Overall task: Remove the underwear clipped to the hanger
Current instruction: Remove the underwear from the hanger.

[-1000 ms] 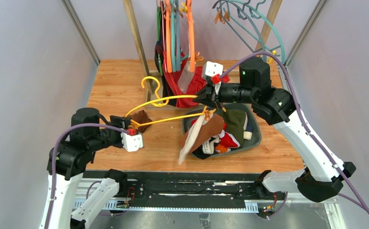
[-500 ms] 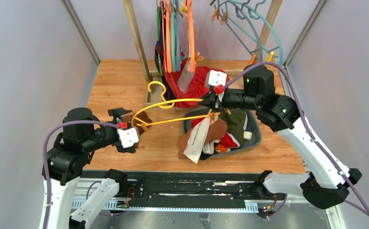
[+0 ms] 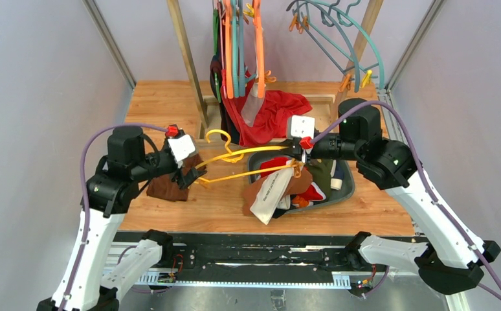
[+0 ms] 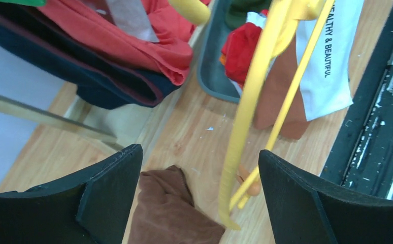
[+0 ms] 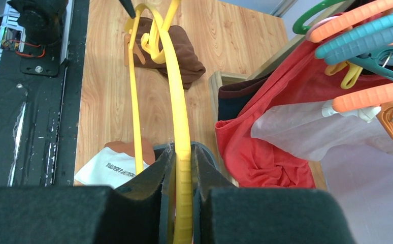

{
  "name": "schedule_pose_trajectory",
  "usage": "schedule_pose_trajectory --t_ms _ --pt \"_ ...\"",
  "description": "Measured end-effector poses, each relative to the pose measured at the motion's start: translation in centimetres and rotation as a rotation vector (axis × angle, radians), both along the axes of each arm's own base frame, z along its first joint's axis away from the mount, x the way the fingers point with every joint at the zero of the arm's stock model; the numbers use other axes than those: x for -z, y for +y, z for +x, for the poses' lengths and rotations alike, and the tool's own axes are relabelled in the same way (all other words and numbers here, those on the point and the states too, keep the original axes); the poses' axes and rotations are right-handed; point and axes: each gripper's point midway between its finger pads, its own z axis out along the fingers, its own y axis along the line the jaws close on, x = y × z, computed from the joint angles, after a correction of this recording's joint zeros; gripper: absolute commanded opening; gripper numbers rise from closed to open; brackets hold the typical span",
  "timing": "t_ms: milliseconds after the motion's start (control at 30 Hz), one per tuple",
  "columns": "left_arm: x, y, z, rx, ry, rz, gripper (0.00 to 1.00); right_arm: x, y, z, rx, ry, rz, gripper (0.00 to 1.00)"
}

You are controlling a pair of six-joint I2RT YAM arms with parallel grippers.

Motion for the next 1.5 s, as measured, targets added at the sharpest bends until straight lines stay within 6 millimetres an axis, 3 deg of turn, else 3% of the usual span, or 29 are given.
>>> schedule_pose_trajectory --t_ms 300,567,667,733,767,900,1200,1333,1500 --pt "2.4 -1.8 -0.6 0.098 0.138 -0.035 0.64 0.4 -0.2 -1.2 -0.055 -0.01 -0.007 0.01" --pt "2.6 -2.5 -1.4 0.152 0.162 -0.061 0.45 0.3 -0.1 -1.4 -0.07 -0.014 -0.004 0.01" --pt "2.5 -2.6 -1.7 0.166 0.163 -0.065 0.3 0.3 -0.1 -1.3 -0.069 -0.015 -0.003 0.01" --pt "2.5 -2.6 -1.9 0.175 0.159 -0.066 0.06 0.3 -0.1 -1.3 -0.068 -0.019 0.001 0.01" --pt "2.5 -2.6 -2.1 0.182 0.155 -0.063 0.01 0.4 -0.1 -1.2 -0.065 -0.02 0.002 0.01" --pt "2.2 -2.4 -2.7 0.193 0.122 -0.054 0.0 0.8 -0.2 -0.8 -0.047 -0.009 0.009 0.02" --pt "1.9 -0.7 -3.0 0.12 0.05 0.014 0.0 1.1 -0.1 -0.9 -0.05 0.005 0.015 0.58" --pt "0.5 1.0 -2.7 0.039 -0.019 0.072 0.0 -0.1 -0.3 -0.7 -0.038 -0.012 0.01 0.63" --pt "-4.0 3.4 -2.6 -0.084 -0.15 0.113 0.0 -2.7 -0.8 -0.9 -0.024 -0.061 0.029 0.63"
